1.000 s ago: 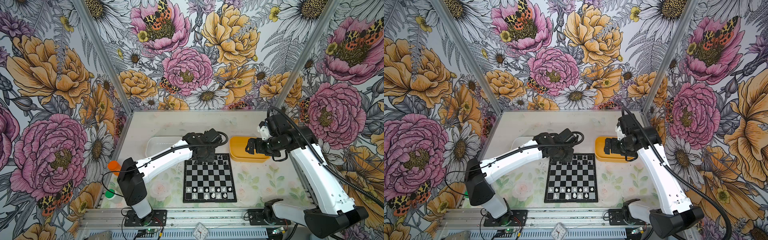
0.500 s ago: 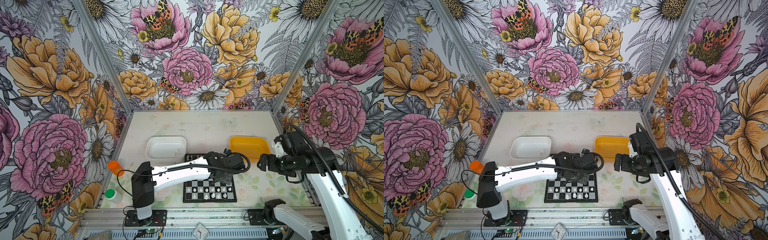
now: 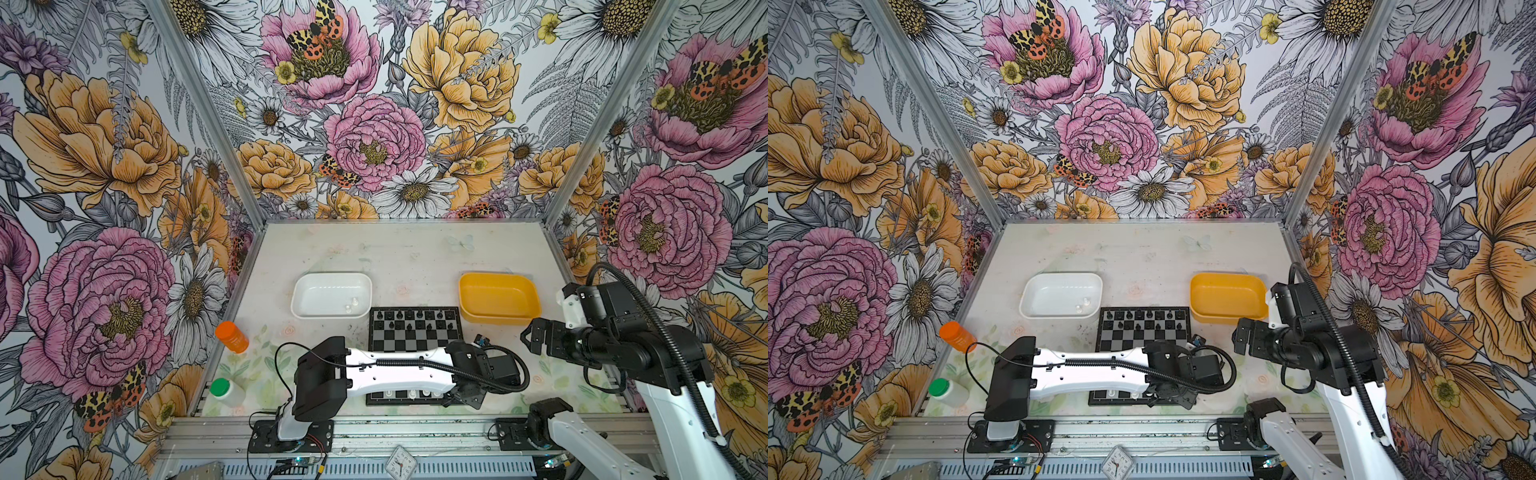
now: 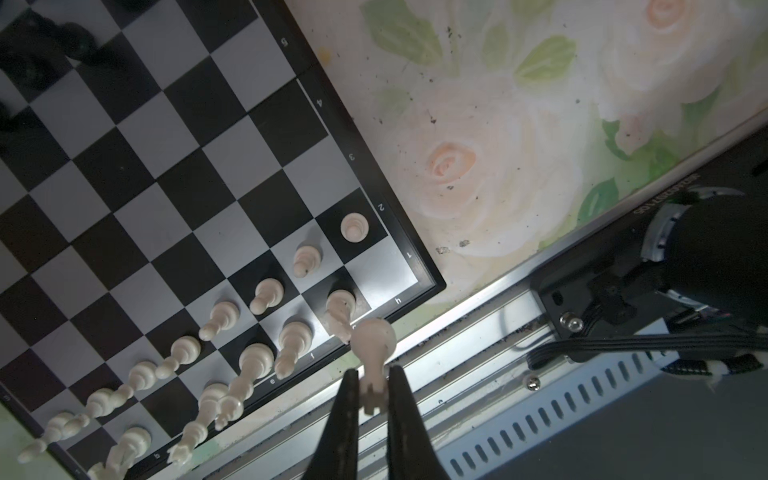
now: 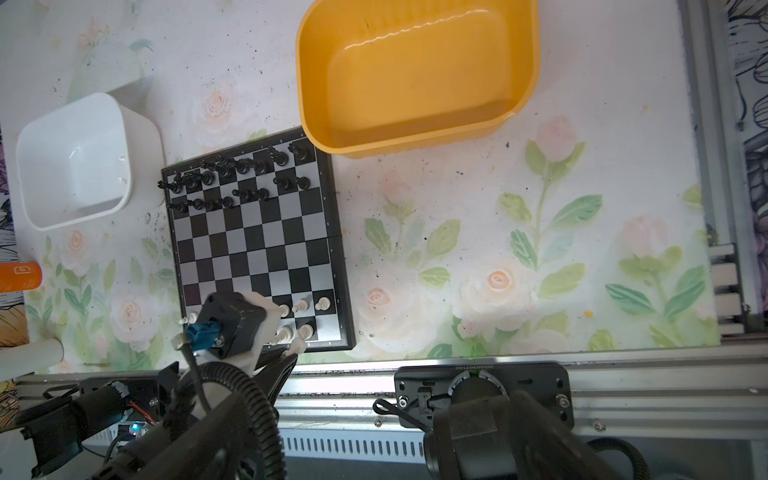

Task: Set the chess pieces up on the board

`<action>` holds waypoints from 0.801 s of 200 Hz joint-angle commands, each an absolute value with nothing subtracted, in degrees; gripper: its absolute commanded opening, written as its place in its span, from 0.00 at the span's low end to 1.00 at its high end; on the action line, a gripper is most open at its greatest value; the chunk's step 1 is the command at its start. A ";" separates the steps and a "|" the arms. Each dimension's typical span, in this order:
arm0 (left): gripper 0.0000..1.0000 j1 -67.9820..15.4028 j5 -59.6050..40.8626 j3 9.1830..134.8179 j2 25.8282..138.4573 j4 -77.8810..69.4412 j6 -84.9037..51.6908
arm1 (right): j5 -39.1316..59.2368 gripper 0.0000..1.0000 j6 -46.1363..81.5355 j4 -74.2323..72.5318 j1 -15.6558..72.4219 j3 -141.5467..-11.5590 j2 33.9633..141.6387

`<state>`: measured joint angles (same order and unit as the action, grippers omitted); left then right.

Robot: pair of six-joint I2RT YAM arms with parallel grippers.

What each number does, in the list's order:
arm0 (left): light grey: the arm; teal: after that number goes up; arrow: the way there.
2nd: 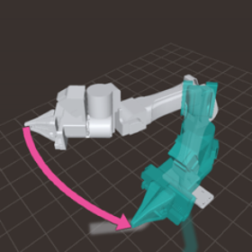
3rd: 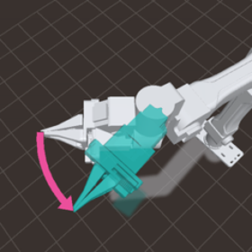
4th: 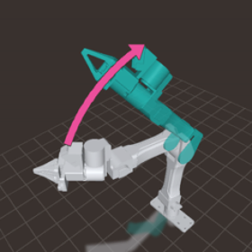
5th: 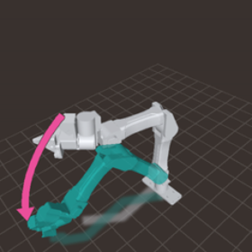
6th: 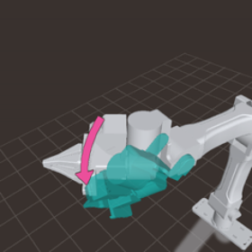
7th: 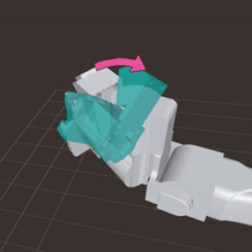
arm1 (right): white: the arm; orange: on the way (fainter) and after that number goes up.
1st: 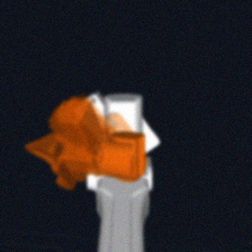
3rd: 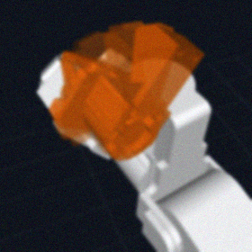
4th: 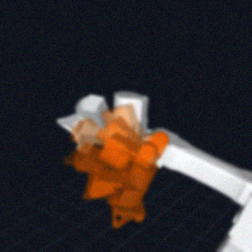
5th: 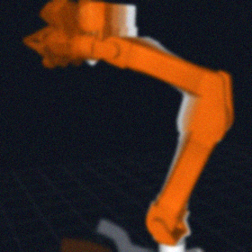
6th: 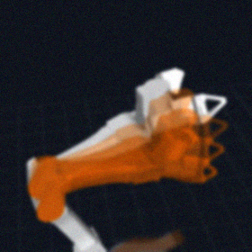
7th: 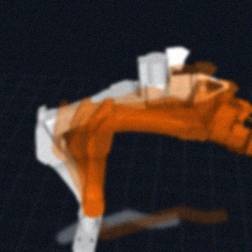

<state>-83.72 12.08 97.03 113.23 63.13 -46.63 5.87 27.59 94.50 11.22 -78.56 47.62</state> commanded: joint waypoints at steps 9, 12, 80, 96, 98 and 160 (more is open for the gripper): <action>0.10 -84.97 13.72 99.32 115.10 62.74 -48.24 | 6.97 0.99 27.78 102.30 11.09 -78.22 46.80; 0.10 -85.00 13.64 99.30 115.26 62.75 -48.33 | 7.07 0.99 27.77 102.30 11.10 -78.13 46.77; 0.11 -84.61 12.39 98.77 117.24 62.09 -47.49 | 6.77 0.99 27.42 102.27 11.14 -78.26 47.34; 0.11 -84.10 12.39 98.26 117.22 61.42 -47.13 | 6.46 0.99 27.51 102.22 11.13 -78.45 47.55; 0.11 -84.06 11.51 98.17 117.24 61.19 -47.05 | 6.47 0.99 27.51 102.22 11.09 -78.41 47.62; 0.12 -81.51 7.61 96.00 117.21 58.27 -45.56 | 5.80 0.99 27.51 102.12 11.14 -79.85 49.42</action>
<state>-82.39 9.76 96.71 116.75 60.27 -46.96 6.24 27.57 94.54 11.20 -78.06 48.53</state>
